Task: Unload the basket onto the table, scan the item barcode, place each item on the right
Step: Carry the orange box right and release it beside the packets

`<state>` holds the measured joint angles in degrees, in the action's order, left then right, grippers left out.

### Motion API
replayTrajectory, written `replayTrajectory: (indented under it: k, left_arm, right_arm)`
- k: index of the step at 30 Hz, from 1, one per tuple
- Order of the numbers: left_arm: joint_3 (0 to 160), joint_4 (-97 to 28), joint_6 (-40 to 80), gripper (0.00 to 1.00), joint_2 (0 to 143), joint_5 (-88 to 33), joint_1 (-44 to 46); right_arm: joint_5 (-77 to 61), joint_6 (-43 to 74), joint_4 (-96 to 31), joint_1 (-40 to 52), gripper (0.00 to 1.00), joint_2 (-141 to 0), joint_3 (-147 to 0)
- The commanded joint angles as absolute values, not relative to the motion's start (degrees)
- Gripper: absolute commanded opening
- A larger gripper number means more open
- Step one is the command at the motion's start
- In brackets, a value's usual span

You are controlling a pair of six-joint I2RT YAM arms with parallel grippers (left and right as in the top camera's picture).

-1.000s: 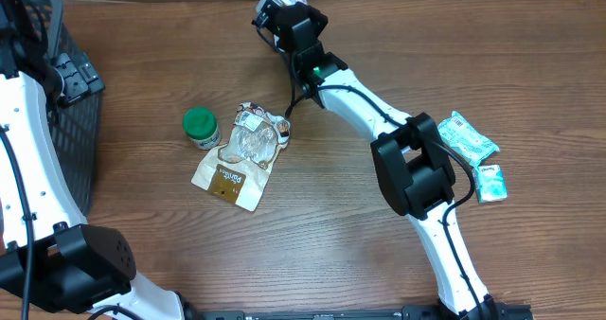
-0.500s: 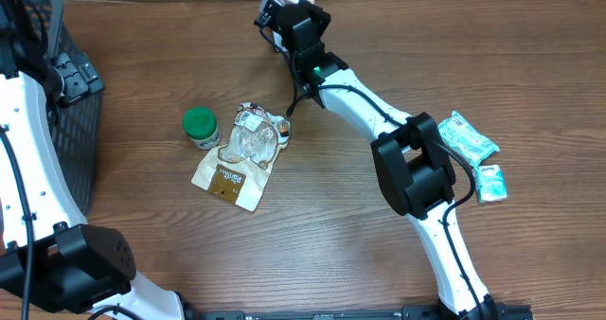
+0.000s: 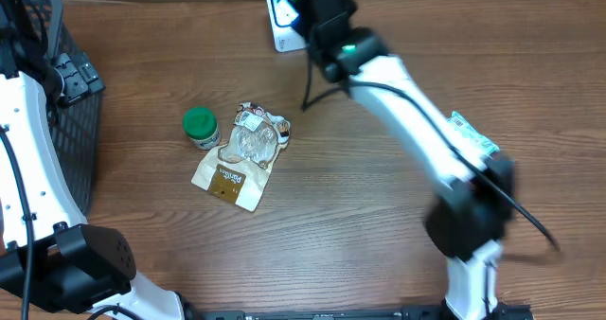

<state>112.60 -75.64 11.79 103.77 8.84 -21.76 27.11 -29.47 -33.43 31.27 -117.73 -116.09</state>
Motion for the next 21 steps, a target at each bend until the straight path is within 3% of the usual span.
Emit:
replayTrajectory:
  k: [1,10,13,21]
  left_arm:
    - [112.51,-75.64,10.90,1.00,104.36,8.95,-21.63]
    - [112.51,-75.61,10.92,1.00,104.36,8.95,-21.63]
    - [112.51,-75.64,10.92,1.00,104.36,8.95,-21.63]
    - [112.51,-75.64,10.92,1.00,104.36,8.95,-21.63]
  right_arm:
    - [19.16,-9.76,-42.19,31.11,0.04,-107.02,-116.97]
    - [10.98,18.17,-77.19,23.49,0.04,-97.19,-116.97]
    - [10.17,22.33,-84.29,18.85,0.04,-97.56,-114.78]
    - [6.63,25.54,-79.88,5.91,0.04,-97.73,-97.65]
